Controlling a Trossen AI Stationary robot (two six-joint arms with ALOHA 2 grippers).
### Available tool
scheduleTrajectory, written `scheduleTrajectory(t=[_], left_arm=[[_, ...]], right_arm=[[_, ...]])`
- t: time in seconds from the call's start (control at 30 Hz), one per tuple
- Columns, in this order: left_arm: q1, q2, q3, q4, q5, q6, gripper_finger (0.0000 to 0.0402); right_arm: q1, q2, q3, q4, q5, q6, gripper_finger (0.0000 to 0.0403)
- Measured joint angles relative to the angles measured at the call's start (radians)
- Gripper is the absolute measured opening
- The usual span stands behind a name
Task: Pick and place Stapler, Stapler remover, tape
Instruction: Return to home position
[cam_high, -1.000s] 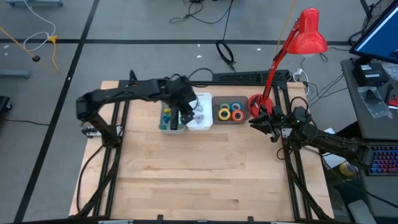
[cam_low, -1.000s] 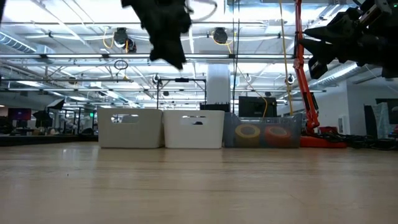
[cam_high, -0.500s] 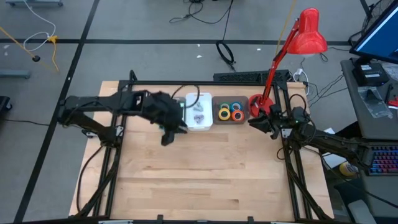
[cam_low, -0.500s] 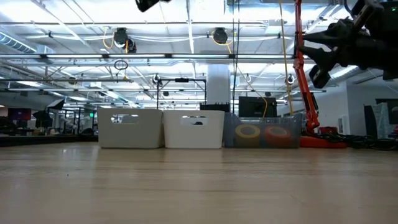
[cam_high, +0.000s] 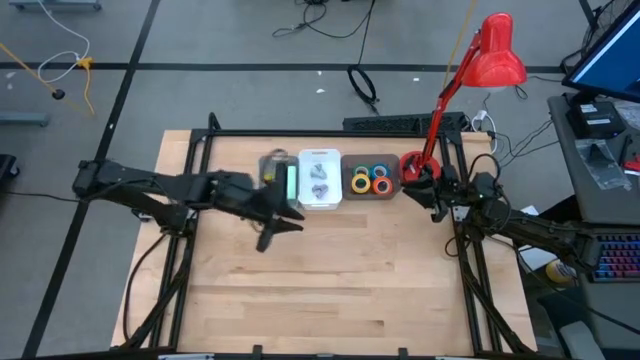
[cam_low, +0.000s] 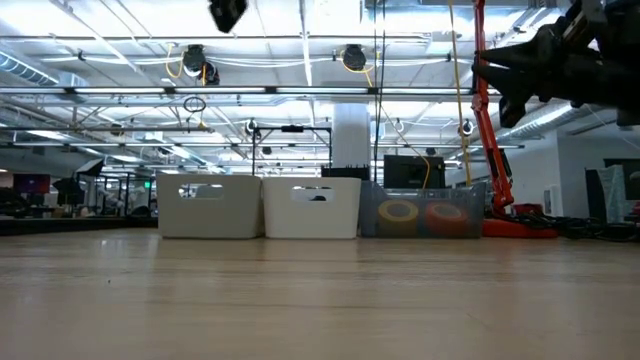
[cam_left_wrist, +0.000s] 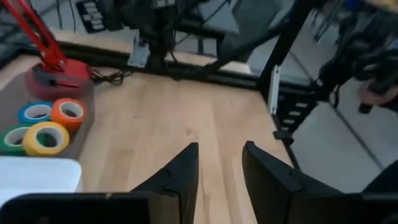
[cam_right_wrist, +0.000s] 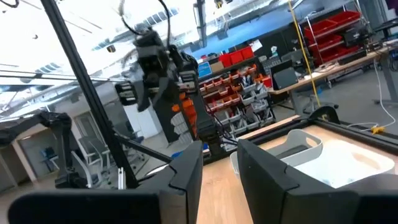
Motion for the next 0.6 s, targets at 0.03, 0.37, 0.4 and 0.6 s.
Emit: scheduleTrajectory(t=[0.03, 0.37, 0.4, 0.6], left_arm=[[-0.002, -0.04, -0.048, 0.036, -0.005, -0.001, 0.0122], [-0.004, -0.388, -0.432, 0.29, -0.082, -0.043, 0.0122], [-0.004, -0.419, -0.461, 0.281, -0.097, -0.045, 0.0122], [-0.001, -0.576, -0.578, 0.284, -0.126, -0.045, 0.0122]], right_arm=[[0.0, 0.0, 0.0, -0.002, -0.001, 0.0, 0.0093], [-0.001, -0.011, -0.001, -0.151, 0.075, -0.056, 0.0093], [-0.001, -0.009, -0.001, -0.157, 0.099, -0.064, 0.0093], [-0.002, -0.011, -0.001, -0.169, 0.16, -0.086, 0.0093]])
